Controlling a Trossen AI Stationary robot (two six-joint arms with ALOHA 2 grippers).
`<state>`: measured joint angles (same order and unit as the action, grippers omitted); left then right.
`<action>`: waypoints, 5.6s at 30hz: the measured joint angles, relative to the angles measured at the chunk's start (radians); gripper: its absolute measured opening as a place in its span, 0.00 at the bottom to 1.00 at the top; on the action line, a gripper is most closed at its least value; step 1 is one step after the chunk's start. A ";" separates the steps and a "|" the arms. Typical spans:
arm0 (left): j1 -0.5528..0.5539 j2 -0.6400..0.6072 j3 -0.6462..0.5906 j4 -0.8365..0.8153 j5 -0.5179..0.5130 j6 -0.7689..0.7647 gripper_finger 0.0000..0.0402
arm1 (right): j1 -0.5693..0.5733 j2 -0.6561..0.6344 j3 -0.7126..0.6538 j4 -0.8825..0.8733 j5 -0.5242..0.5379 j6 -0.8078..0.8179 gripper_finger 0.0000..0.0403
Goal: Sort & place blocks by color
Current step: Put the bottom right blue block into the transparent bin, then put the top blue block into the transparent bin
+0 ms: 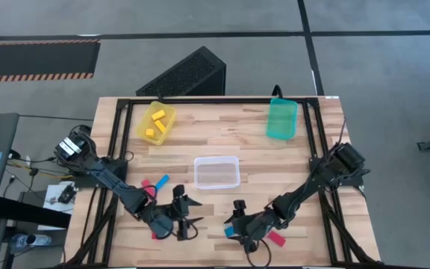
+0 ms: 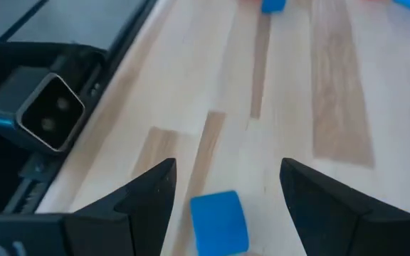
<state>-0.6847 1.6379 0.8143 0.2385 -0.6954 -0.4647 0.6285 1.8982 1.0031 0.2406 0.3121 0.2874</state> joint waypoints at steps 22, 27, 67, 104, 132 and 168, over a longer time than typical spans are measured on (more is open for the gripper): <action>-0.039 0.000 0.000 -0.012 -0.053 -0.041 0.52 | 0.002 0.071 0.000 -0.051 -0.025 0.063 0.68; -0.039 0.000 0.000 -0.018 -0.053 -0.041 0.52 | 0.003 0.071 -0.003 -0.062 -0.025 0.063 0.58; -0.024 0.001 0.000 0.026 -0.077 -0.092 0.52 | 0.116 -0.188 -0.010 -0.458 0.473 0.089 0.31; 0.659 0.001 0.000 0.475 0.848 0.109 0.53 | -0.067 -0.231 -0.009 -0.356 1.000 -0.593 0.31; 0.741 -0.006 0.000 0.382 0.882 0.170 0.52 | -0.158 -0.232 -0.008 -0.229 0.966 -0.776 0.31; 0.330 -0.305 -0.185 -1.011 0.307 -0.535 0.52 | -0.416 -0.228 -0.007 -0.363 0.139 -0.224 0.65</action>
<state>-0.3542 1.3325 0.6297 -0.7721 -0.3888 -1.0000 0.2125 1.6703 0.9958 -0.1222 0.4507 0.0631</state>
